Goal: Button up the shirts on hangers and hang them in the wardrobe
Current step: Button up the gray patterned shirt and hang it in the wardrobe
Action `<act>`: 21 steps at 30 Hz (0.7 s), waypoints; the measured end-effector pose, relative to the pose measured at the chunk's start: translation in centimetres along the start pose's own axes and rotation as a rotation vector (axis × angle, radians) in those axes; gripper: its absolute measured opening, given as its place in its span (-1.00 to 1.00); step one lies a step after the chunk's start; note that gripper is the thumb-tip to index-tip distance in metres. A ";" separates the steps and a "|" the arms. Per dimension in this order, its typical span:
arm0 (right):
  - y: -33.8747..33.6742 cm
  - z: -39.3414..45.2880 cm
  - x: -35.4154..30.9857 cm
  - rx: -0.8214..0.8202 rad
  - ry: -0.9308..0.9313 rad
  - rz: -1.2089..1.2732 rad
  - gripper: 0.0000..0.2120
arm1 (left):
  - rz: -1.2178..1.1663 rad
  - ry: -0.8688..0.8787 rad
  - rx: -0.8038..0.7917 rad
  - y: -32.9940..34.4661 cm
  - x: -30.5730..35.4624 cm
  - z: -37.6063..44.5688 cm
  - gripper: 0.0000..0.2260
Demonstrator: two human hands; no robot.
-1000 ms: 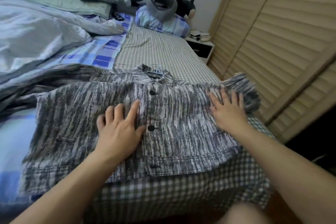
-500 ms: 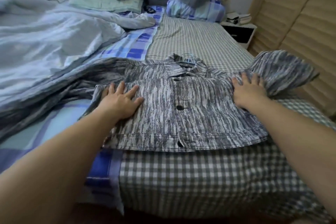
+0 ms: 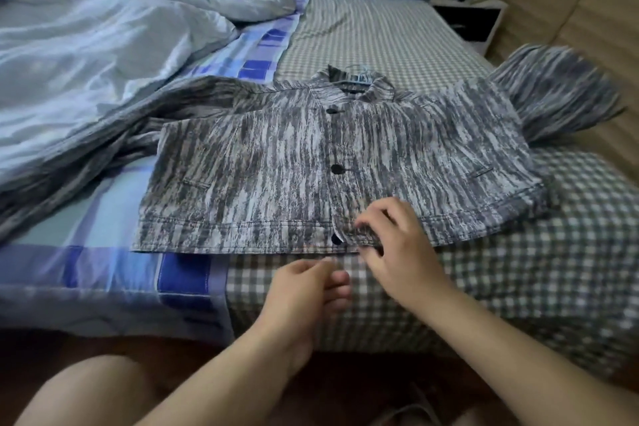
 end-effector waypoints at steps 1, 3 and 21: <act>-0.1 -0.1 0.1 0.034 -0.003 -0.007 -0.71 | -0.047 0.018 0.016 0.2 0.2 0.4 -0.84; -0.1 -0.2 0.0 0.073 -0.007 -0.020 -0.75 | -0.140 0.074 0.026 0.5 0.9 0.7 -0.79; -1.8 3.1 -0.3 -0.019 0.433 0.402 -0.94 | -0.117 0.599 0.275 2.0 -1.1 0.8 -0.84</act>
Point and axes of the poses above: each hand's wrist, its own z-axis towards the middle knuckle, its own y-axis out of the palm, x = y × z, the point moved 2 cm from there along z, towards the middle knuckle, and after that the axes turned 11 degrees about -y, right-handed, at the moved point
